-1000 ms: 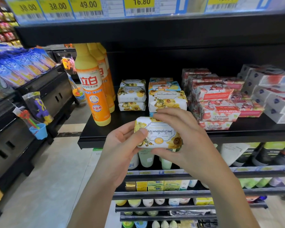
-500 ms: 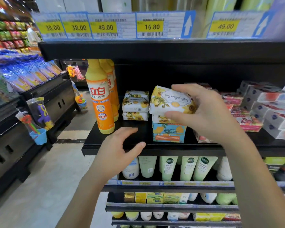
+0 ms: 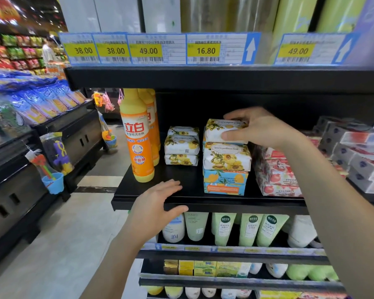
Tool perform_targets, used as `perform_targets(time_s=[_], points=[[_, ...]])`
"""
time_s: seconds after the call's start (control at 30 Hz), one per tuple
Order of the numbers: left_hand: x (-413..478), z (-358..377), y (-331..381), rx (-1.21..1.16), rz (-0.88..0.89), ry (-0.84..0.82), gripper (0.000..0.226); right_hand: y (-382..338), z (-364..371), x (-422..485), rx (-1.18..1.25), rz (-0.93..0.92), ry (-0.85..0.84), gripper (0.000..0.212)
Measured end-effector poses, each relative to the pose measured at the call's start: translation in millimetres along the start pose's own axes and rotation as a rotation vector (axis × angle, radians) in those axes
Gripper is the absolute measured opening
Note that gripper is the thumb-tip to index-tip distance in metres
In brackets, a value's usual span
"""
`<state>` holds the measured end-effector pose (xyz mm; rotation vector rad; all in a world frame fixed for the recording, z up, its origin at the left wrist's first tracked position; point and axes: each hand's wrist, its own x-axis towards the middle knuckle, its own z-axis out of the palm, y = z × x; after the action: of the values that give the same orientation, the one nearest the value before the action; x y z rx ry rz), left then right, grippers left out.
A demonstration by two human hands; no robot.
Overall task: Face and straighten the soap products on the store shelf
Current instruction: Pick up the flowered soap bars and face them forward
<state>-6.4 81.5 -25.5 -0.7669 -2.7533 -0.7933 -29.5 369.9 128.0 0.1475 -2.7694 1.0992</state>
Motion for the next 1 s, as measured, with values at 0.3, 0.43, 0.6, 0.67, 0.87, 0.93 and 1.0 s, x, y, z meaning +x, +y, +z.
perform_targets(time_s=[0.3, 0.43, 0.6, 0.67, 0.87, 0.93, 1.0], points=[[1, 3, -4, -0.026, 0.013, 0.039, 0.062, -22, 1, 5, -0.314, -0.054, -0.071, 0.075], [1, 4, -4, -0.018, 0.012, 0.044, 0.062, -45, 17, 15, -0.545, -0.194, -0.108, 0.082], [1, 3, -5, -0.016, 0.002, 0.051, 0.062, -77, 42, 44, -0.694, -0.233, -0.244, 0.077], [1, 4, -6, -0.019, -0.004, 0.052, 0.062, -86, 50, 57, -0.759, -0.204, -0.311, 0.073], [2, 3, -5, -0.025, -0.024, 0.044, 0.062, -101, 72, 86, -0.903, -0.174, -0.405, 0.069], [2, 3, -5, -0.021, -0.025, 0.041, 0.061, -103, 82, 94, -0.951, -0.135, -0.436, 0.058], [2, 3, -5, -0.028, -0.025, 0.049, 0.061, -104, 92, 98, -0.996, -0.104, -0.443, 0.057]])
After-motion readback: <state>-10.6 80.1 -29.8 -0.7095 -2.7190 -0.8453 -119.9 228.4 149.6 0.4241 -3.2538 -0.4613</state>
